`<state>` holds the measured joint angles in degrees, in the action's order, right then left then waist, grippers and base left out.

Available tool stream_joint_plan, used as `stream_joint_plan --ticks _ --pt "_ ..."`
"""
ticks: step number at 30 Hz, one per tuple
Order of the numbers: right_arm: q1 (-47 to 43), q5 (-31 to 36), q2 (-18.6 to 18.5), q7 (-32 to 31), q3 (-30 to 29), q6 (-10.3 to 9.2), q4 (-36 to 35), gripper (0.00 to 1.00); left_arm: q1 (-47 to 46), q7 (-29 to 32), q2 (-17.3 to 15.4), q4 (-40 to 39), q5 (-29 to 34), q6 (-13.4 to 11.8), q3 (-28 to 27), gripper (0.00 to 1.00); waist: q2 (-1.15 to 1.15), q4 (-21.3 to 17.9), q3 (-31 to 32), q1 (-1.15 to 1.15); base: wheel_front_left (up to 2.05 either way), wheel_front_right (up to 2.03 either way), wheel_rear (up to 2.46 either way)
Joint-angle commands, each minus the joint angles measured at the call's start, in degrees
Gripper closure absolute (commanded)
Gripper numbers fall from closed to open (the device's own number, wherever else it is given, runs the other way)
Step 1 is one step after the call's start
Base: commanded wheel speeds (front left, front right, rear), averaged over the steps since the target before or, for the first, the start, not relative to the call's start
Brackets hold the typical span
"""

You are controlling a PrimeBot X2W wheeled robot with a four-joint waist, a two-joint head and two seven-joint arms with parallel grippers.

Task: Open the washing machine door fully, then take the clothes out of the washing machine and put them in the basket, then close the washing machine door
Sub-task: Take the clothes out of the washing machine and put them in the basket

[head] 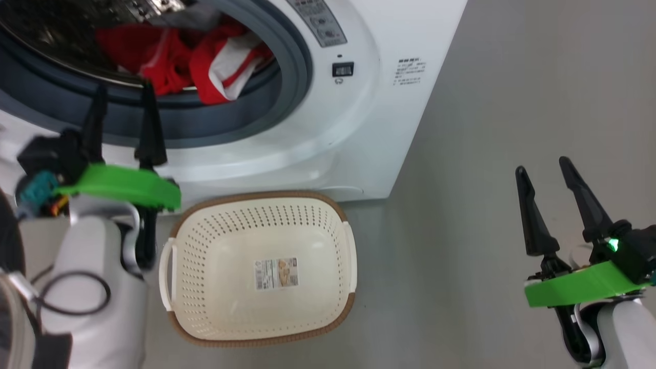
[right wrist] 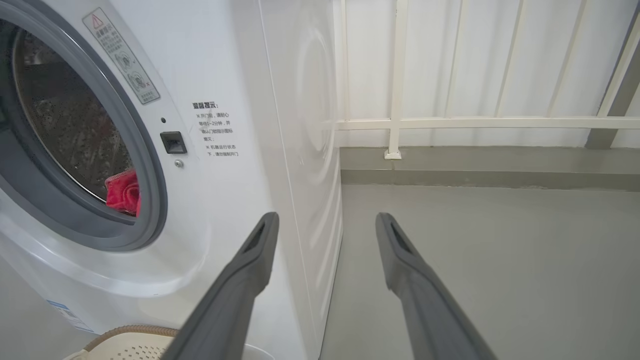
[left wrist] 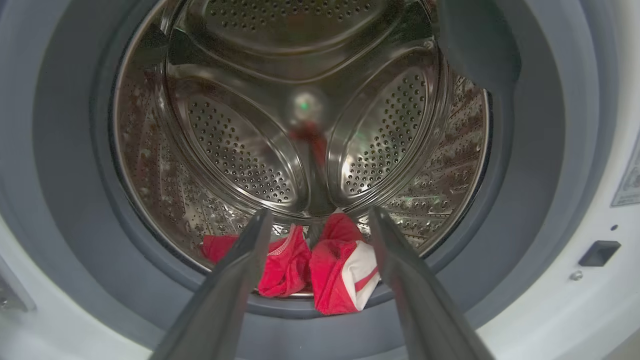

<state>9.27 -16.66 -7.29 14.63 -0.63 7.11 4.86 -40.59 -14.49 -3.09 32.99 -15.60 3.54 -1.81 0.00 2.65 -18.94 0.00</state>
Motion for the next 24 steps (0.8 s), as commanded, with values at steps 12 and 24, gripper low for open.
stream_joint_plan --ticks 12,24 --pt "4.7 -1.0 -1.6 0.4 2.7 0.37 -2.5 0.00 -14.1 -0.5 -3.6 9.4 0.9 0.5 -2.8 0.00 0.00 -2.8 -8.2 0.00 0.00 0.00 0.00" --pt "6.3 -2.2 -2.5 0.4 3.6 0.37 -2.6 0.00 -24.1 -0.5 -7.6 23.7 3.4 -0.4 -1.5 0.00 0.00 -5.8 -11.6 0.00 0.00 0.00 0.00"
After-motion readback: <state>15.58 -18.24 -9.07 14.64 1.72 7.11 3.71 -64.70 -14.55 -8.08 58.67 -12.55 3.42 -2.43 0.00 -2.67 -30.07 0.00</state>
